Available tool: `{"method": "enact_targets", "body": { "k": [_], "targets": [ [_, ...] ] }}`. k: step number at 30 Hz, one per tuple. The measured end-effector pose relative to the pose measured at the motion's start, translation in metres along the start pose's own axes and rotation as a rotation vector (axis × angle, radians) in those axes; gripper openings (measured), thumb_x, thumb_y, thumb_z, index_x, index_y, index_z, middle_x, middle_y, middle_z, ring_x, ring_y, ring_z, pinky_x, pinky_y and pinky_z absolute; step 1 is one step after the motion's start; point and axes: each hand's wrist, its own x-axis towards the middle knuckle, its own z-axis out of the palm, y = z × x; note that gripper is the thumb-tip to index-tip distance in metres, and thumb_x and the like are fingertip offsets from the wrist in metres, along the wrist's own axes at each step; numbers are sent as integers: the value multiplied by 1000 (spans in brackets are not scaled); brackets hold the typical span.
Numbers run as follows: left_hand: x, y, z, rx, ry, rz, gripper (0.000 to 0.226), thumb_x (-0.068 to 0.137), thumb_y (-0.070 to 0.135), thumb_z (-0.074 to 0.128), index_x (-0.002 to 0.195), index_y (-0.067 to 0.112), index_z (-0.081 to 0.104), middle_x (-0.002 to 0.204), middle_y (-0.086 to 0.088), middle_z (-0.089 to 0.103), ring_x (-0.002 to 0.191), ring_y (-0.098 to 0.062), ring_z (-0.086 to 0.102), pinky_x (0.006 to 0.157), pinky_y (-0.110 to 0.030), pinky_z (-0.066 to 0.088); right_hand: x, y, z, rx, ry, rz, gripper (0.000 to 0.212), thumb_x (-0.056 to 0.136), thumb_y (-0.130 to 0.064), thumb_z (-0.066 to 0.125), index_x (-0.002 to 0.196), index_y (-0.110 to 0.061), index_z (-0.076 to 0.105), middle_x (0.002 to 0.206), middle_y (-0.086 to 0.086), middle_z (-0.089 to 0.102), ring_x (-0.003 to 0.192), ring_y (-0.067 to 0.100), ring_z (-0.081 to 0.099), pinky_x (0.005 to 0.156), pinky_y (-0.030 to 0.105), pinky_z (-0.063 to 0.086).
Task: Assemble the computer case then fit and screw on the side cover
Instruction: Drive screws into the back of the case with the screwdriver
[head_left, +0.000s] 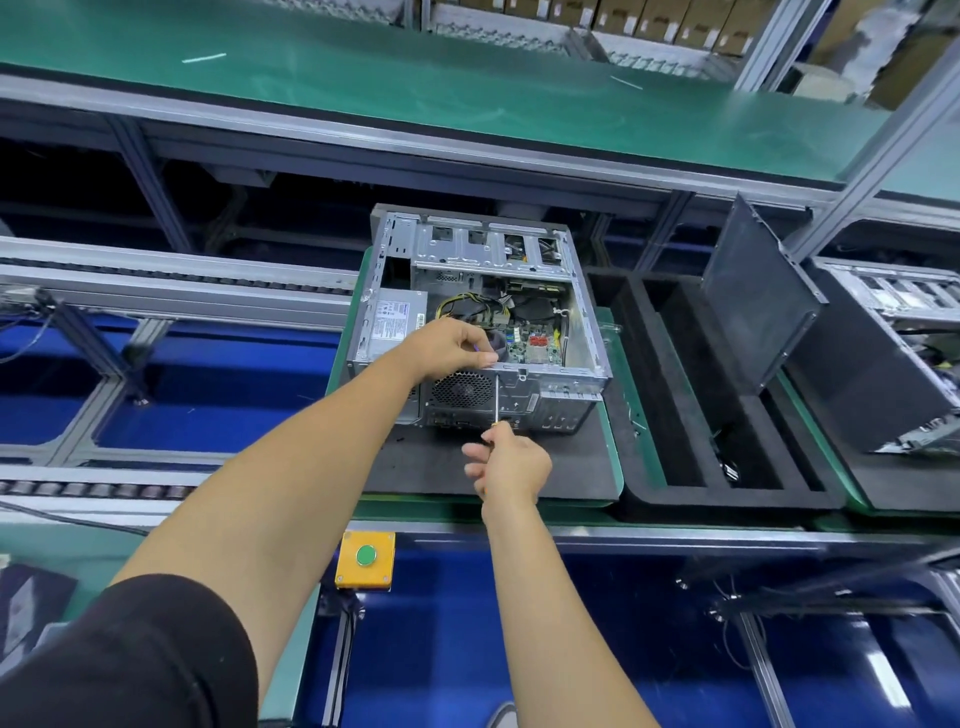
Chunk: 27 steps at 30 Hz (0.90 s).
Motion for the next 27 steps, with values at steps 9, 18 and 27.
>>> {"method": "enact_targets", "body": {
  "k": [9, 18, 27],
  "targets": [
    [0, -1, -1, -24, 1, -7, 16, 90, 42, 73, 92, 27, 76, 101, 4, 75, 102, -17, 68, 99, -44, 52, -2, 11, 6, -106, 67, -176, 17, 91, -8, 60, 79, -9, 48, 53, 7, 64, 35, 17, 54, 39, 26, 42],
    [4, -4, 0, -32, -17, 7, 16, 91, 37, 74, 93, 22, 77, 94, 14, 73, 95, -9, 68, 94, -35, 52, 5, -17, -19, 355, -348, 418, 27, 100, -24, 57, 79, -7, 59, 62, 1, 64, 36, 8, 48, 32, 14, 31],
    [7, -8, 1, -52, -7, -27, 15, 89, 42, 75, 86, 27, 76, 89, 14, 73, 90, -7, 66, 92, -34, 51, 4, -1, -10, -87, -57, -132, 12, 87, -6, 60, 80, -5, 50, 56, 9, 53, 33, 18, 48, 39, 24, 34]
  ]
}}
